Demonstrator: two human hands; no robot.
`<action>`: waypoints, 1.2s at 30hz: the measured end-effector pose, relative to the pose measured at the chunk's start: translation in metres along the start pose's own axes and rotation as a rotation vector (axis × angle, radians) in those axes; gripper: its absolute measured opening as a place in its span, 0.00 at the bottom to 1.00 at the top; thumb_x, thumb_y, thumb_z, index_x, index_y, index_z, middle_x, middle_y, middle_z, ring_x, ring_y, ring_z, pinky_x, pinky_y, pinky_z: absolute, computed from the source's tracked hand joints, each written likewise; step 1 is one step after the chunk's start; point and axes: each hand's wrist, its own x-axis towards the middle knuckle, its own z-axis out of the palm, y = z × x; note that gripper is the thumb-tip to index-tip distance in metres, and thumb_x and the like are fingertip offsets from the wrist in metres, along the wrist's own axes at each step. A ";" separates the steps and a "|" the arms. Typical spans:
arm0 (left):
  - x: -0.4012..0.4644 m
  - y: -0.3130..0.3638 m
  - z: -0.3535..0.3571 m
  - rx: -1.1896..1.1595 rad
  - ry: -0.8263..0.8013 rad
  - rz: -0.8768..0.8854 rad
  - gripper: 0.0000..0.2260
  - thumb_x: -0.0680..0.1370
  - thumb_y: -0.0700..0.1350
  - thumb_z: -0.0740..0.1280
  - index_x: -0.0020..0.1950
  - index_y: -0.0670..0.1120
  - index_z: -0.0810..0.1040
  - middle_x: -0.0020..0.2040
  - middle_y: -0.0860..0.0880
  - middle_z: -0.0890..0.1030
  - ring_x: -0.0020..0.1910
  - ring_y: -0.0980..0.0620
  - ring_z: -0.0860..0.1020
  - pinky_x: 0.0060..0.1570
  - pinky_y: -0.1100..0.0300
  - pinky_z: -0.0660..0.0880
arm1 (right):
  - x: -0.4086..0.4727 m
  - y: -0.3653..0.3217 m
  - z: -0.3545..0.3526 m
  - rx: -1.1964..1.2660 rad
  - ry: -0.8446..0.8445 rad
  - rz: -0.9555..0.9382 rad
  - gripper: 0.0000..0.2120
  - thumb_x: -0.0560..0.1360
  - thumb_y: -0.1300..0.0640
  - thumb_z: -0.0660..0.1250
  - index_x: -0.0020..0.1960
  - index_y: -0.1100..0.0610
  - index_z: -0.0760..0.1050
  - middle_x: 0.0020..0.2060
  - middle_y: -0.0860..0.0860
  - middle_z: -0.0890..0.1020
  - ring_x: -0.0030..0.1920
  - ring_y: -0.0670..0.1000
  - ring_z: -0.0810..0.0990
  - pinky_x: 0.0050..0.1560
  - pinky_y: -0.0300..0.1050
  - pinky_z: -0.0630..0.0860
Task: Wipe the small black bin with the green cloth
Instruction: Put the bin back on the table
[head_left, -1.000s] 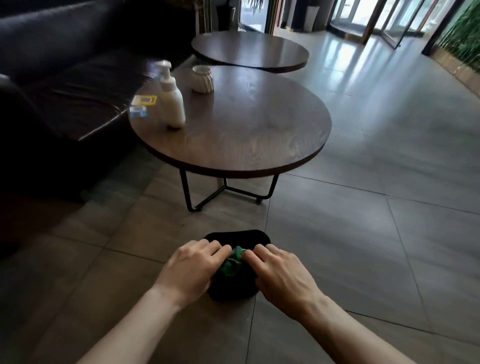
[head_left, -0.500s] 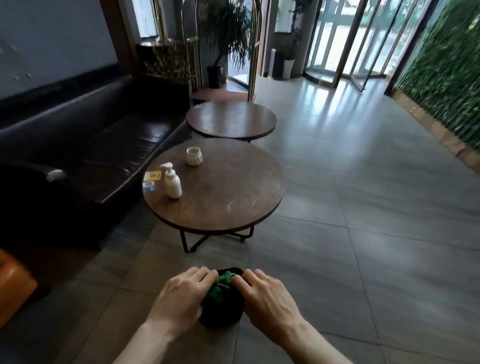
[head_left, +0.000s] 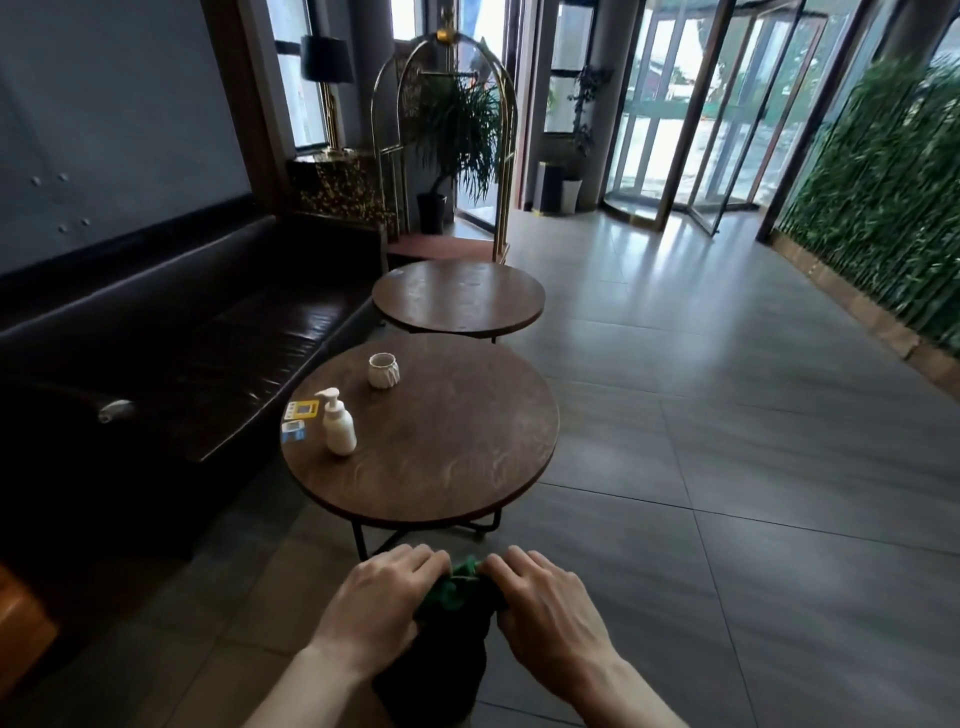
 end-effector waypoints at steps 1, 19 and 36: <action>0.007 -0.005 0.003 0.005 -0.008 0.004 0.21 0.65 0.41 0.76 0.54 0.56 0.76 0.47 0.59 0.80 0.47 0.57 0.81 0.41 0.62 0.78 | 0.007 0.005 0.003 0.007 -0.005 0.013 0.13 0.80 0.55 0.60 0.64 0.49 0.69 0.55 0.49 0.78 0.53 0.53 0.78 0.42 0.49 0.74; 0.197 -0.177 0.070 -0.044 -0.099 0.134 0.24 0.62 0.44 0.79 0.56 0.52 0.81 0.48 0.56 0.83 0.46 0.54 0.83 0.49 0.60 0.81 | 0.220 0.096 0.095 -0.003 -0.183 0.164 0.15 0.76 0.58 0.66 0.61 0.48 0.74 0.50 0.46 0.78 0.49 0.52 0.79 0.38 0.47 0.73; 0.411 -0.270 0.243 0.030 -0.066 -0.062 0.20 0.63 0.36 0.80 0.53 0.47 0.83 0.43 0.51 0.84 0.42 0.49 0.83 0.43 0.56 0.83 | 0.395 0.289 0.252 0.004 -0.155 0.200 0.19 0.69 0.63 0.77 0.58 0.53 0.80 0.50 0.49 0.82 0.48 0.53 0.82 0.42 0.46 0.81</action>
